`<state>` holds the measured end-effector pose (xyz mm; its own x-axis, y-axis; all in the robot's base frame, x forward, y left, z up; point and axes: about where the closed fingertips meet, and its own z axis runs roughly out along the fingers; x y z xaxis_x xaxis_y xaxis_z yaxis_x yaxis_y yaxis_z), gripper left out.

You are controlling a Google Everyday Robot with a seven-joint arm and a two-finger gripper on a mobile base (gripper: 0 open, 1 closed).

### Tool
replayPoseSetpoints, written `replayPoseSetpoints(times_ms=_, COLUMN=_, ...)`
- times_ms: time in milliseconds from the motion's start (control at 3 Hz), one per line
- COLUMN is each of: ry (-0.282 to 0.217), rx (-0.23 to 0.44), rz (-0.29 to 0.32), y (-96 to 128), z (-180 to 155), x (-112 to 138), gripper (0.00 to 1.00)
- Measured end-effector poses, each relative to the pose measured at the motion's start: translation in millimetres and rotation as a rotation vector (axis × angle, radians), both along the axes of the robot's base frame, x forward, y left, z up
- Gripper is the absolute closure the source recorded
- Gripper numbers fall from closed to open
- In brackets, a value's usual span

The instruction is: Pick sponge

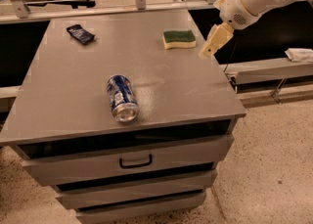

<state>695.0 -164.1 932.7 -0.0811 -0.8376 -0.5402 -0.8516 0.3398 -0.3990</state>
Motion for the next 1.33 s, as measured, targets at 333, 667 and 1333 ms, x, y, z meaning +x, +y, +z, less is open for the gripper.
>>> replayPoseSetpoints(times_ms=333, ry=0.012, rx=0.111, rz=-0.012, y=12.5, z=-18.8, x=52.0, gripper=0.0)
replayPoseSetpoints(times_ms=667, ry=0.029, rx=0.196, rz=-0.024, y=21.6, z=-33.9, x=85.0, gripper=0.0)
replayPoseSetpoints(times_ms=1333, ry=0.095, rx=0.372, rz=-0.101, y=47.8, z=-74.6, x=133.9, gripper=0.0)
